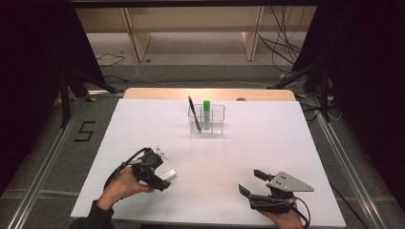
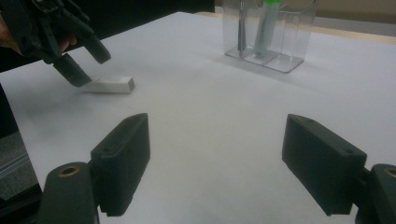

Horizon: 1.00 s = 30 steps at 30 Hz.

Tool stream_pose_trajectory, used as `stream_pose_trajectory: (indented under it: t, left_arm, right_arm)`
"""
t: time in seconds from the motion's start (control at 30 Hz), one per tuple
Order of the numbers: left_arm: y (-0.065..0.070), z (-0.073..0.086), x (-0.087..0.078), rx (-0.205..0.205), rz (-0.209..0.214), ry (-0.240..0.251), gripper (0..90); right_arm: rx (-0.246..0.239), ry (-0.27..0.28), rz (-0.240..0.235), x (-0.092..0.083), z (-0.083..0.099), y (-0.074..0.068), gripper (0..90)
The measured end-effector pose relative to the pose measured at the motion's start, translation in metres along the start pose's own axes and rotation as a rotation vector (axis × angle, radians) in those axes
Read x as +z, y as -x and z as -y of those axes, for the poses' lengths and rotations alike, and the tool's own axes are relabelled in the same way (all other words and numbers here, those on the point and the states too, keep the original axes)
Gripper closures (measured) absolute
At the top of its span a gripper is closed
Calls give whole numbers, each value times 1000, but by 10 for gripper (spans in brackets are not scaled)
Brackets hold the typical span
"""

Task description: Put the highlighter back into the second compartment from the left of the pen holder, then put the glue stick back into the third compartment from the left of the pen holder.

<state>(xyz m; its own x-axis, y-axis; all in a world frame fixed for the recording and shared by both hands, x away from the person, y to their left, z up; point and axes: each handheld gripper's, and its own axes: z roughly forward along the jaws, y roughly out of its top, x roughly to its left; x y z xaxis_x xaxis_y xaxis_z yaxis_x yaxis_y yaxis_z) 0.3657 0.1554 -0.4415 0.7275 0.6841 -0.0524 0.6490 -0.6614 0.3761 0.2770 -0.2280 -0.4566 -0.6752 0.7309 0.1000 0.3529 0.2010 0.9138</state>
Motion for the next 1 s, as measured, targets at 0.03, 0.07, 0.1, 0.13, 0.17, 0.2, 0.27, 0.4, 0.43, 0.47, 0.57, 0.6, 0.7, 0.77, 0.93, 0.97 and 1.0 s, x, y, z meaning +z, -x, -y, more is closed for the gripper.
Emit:
stream_pose_trajectory:
  t: [0.03,0.07,0.1,0.13,0.17,0.2,0.27,0.4,0.43,0.47,0.57,0.6,0.7,0.77,0.93,0.97,1.0]
  left_arm:
    - [-1,1,2,12,3,-33,194]
    - [-1,1,2,12,3,-33,196]
    - [-1,1,5,9,-6,-50,197]
    - [-1,1,6,10,-10,-59,200]
    - [-1,1,6,11,-11,-62,202]
    - [-1,1,6,11,-11,-62,207]
    - [-1,2,8,14,-6,-75,218]
    - [-3,2,9,14,-11,-95,244]
    - [-3,3,10,17,-3,-103,252]
    - [-4,4,9,22,-2,-110,259]
    - [-4,5,9,11,5,-104,290]
    - [-4,5,9,11,5,-104,300]
    - [-6,6,9,25,13,-112,331]
    - [-7,7,9,25,19,-111,351]
    - [-8,8,12,18,27,-115,405]
    - [-8,8,12,15,25,-116,416]
    - [-8,8,12,15,25,-116,427]
  right_arm:
    - [1,-1,0,0,0,0,243]
    - [2,-1,0,-1,0,0,243]
    - [2,0,1,-1,0,-1,243]
    - [2,1,1,-1,0,-1,243]
    - [2,0,1,-1,0,-1,243]
    - [2,0,1,-1,0,-1,243]
    - [1,-2,1,-1,0,0,243]
    - [1,-2,1,-1,0,0,243]
    - [2,-2,1,0,0,0,243]
    - [2,-2,1,0,0,0,243]
    - [0,-7,-1,1,1,0,243]
    - [-3,-8,-2,1,1,-1,243]
    - [-8,-7,-1,2,0,-2,244]
    - [-9,-9,-2,2,0,-3,244]
    - [-10,-12,-2,2,0,-3,244]
    - [-11,-12,-2,2,0,-3,244]
    - [-11,-12,-2,2,0,-3,244]
